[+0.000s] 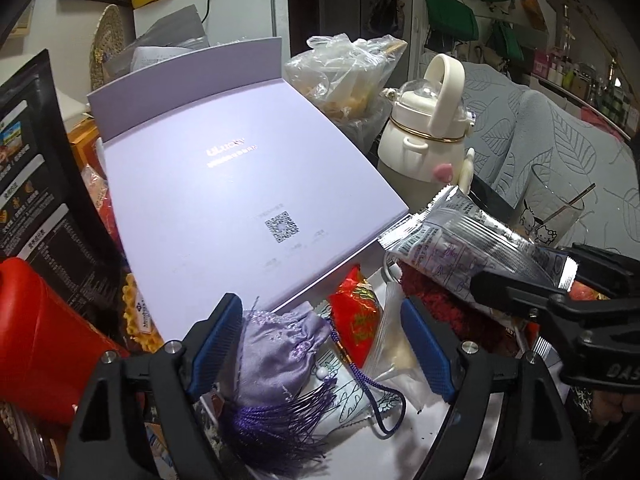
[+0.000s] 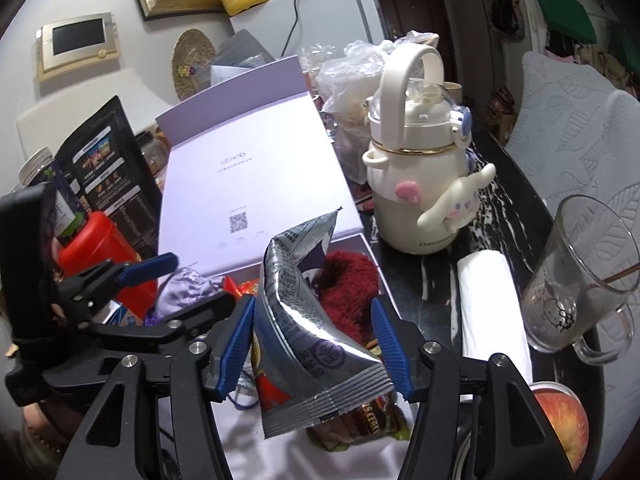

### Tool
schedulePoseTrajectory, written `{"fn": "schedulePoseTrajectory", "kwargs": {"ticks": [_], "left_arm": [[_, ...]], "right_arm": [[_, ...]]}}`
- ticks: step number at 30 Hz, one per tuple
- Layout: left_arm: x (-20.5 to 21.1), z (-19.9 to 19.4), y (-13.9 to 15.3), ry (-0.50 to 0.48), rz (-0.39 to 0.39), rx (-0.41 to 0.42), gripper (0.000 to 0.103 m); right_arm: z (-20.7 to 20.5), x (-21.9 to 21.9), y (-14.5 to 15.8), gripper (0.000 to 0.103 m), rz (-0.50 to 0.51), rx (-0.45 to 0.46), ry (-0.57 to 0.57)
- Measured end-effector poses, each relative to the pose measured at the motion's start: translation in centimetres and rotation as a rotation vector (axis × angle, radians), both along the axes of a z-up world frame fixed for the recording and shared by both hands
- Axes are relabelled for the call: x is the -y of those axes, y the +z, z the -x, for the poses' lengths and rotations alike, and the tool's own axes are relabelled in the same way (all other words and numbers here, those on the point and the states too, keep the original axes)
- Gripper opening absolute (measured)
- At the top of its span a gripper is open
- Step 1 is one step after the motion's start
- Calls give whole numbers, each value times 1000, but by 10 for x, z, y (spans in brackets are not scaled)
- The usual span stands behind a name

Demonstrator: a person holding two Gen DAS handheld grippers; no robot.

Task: Organize soft objects
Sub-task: 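Lower the red packet and silver foil bag into the box with both tools, then open both tools to release the snacks and withdraw from the box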

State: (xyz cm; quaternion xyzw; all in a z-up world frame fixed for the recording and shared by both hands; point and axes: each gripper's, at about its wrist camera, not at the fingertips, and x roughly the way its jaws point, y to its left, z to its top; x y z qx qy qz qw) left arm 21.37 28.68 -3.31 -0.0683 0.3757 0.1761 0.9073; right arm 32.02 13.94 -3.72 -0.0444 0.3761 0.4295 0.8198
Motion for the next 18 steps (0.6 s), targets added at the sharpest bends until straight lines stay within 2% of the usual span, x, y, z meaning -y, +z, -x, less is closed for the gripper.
{"fn": "schedulePoseTrajectory", "kwargs": {"ticks": [8,18], "left_arm": [[2,14,14,15,-17,15,82],[17,44,54,29,-55,71,82]], "right_arm": [[6,-4,-1,58,29,-3,4],[32,11,42,61,29,93,-18]]}}
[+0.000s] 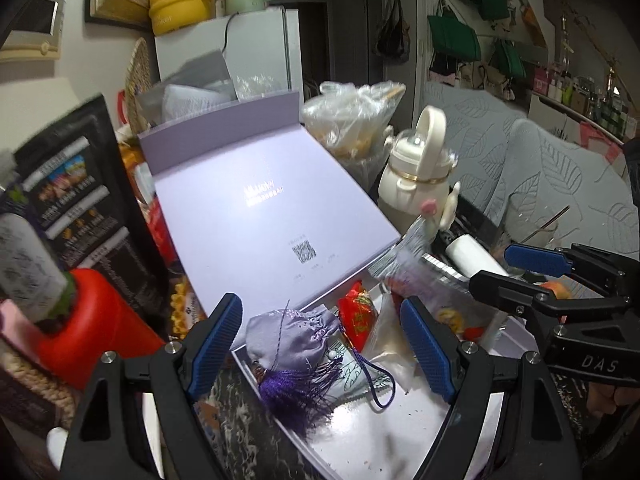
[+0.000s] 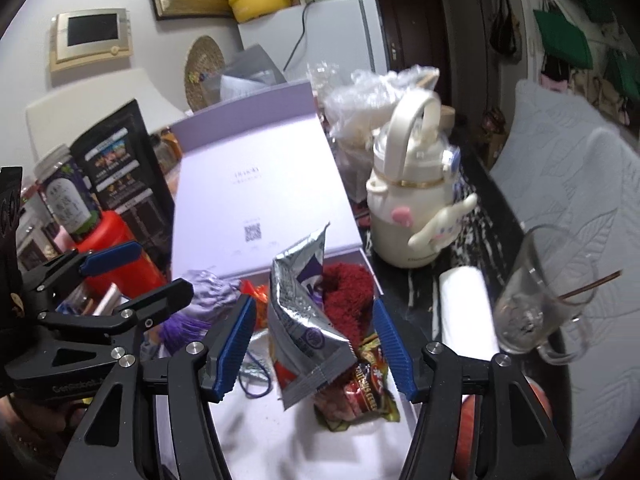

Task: Organize soft objects
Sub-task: 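Open both tools to release the snacks and withdraw from the box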

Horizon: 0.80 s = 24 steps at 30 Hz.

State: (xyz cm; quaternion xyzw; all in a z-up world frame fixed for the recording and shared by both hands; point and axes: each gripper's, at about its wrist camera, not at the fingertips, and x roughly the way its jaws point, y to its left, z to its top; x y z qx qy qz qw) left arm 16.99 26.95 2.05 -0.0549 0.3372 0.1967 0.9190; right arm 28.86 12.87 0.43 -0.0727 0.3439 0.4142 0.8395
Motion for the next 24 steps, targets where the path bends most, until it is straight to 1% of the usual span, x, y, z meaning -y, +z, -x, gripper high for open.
{"fn": "schedulePoseTrajectory", "kwargs": {"ticks": [5,10,14,16,18,19,21,23,24], "left_arm": [[13,21,28,-1,-24,44,82],[29,47,59,1,-54,102,82],[41,67,79,5,-68,142,82],[49,78,89,4,-79,158,85],[57,89,98,9,-97,177,98],[61,95,101,11,-108,192,100],[66,104,107,14,-126,208,101],[73,114,114,12,-134,218,101],[76,119,116,10,-134,223,101]], "right_arm": [[22,11,30,61,-20,57,-2],[55,25,68,61,-45,149,-2],[81,39,92,67,-68,221,-9],[97,48,106,70,-81,260,-17],[109,55,115,74,-94,291,-22],[115,58,119,75,-101,306,-26],[130,66,128,84,-111,347,-50],[144,74,136,84,-114,384,-75],[149,77,138,87,-117,393,-80]]}}
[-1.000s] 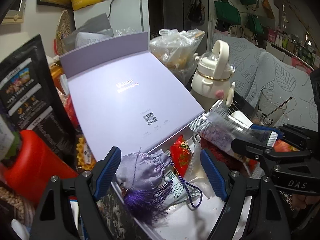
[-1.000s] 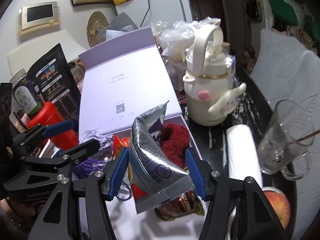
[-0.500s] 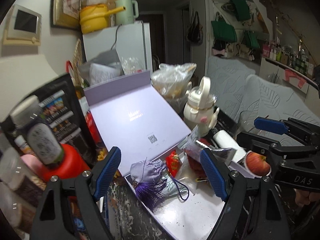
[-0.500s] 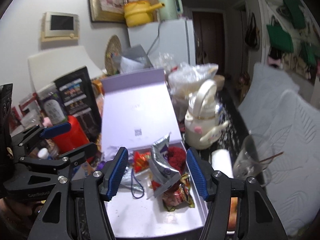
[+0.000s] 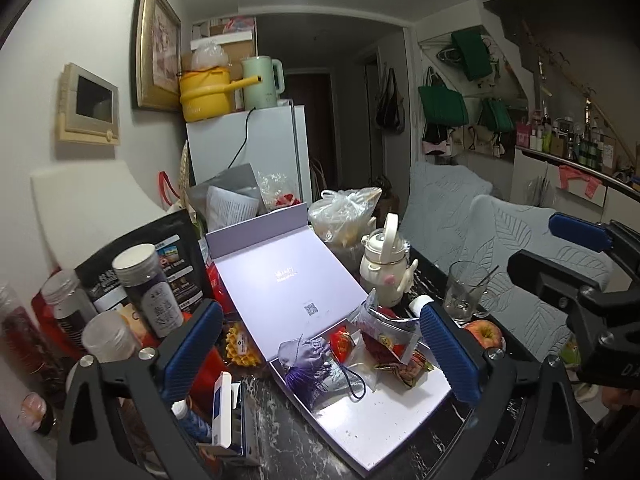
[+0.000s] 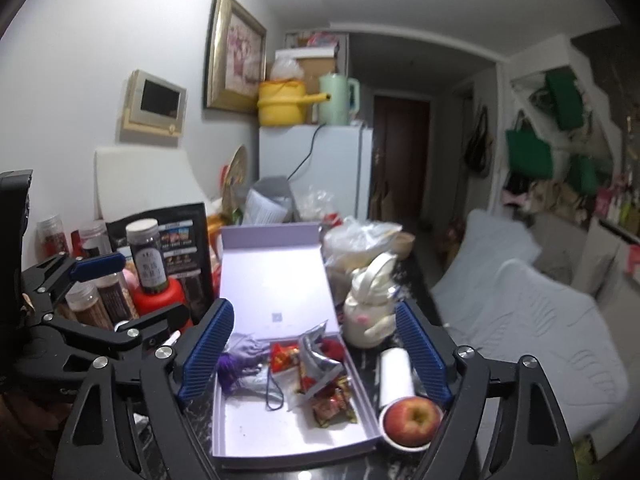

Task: Organize soft objects
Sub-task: 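Open both tools to release the snacks and withdraw from the box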

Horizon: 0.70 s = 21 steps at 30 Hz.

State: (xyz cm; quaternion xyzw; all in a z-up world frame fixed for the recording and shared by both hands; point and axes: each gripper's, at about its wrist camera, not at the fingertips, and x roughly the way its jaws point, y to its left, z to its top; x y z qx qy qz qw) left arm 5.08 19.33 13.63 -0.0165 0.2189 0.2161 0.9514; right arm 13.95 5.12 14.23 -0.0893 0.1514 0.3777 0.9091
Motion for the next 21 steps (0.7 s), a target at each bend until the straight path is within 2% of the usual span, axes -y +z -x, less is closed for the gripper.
{"fn": "schedulePoseTrajectory", "kwargs": {"ticks": [8,21], "left_arm": [[21,37,8,-16,13,29,101],[45,79,-15,-32,44,-3,101]], "right_arm": [[45,32,11,95,-23,46,-53],[90,64,-13,96,-4,7,-137]]}}
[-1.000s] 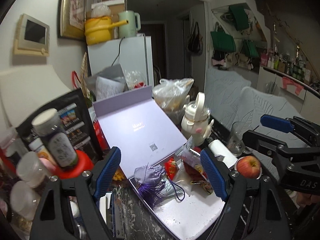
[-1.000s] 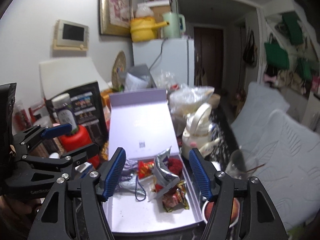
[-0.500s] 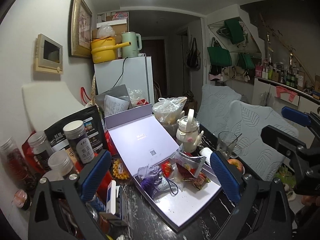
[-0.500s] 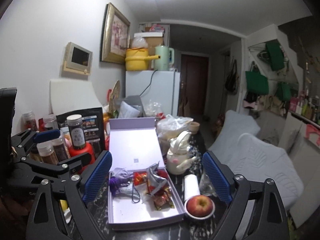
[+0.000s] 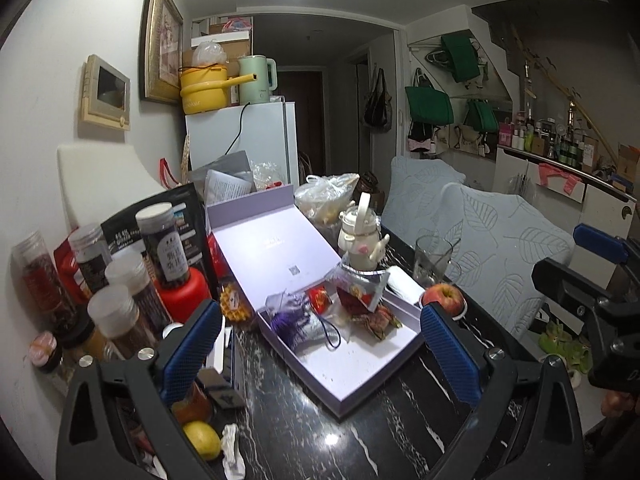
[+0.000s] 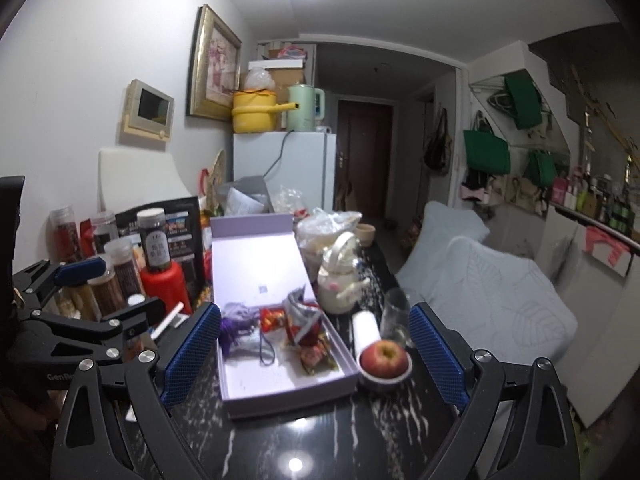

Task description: Organize soft objects

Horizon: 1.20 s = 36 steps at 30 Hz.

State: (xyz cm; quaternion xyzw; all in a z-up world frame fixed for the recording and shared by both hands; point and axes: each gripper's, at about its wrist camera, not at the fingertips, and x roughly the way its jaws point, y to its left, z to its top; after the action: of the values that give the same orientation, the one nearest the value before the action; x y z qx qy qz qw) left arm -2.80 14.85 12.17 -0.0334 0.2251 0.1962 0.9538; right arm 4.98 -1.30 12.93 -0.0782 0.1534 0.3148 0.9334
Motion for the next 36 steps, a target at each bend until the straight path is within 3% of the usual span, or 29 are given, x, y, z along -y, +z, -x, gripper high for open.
{"fn": "schedulePoseTrajectory", "kwargs": {"ticks": [6,21,36], "left_arm": [[9,11,-13,-3,-9,-14,101],[17,14,-47,-42,77,-69,101],[24,16,-45,-61,74,-58,101]], "right_arm": [[9,9,-19,96,10,-50,-21],[17,22,-52,96,21,-128,-40],[16,32,-56,96,17,-136,-62]]}}
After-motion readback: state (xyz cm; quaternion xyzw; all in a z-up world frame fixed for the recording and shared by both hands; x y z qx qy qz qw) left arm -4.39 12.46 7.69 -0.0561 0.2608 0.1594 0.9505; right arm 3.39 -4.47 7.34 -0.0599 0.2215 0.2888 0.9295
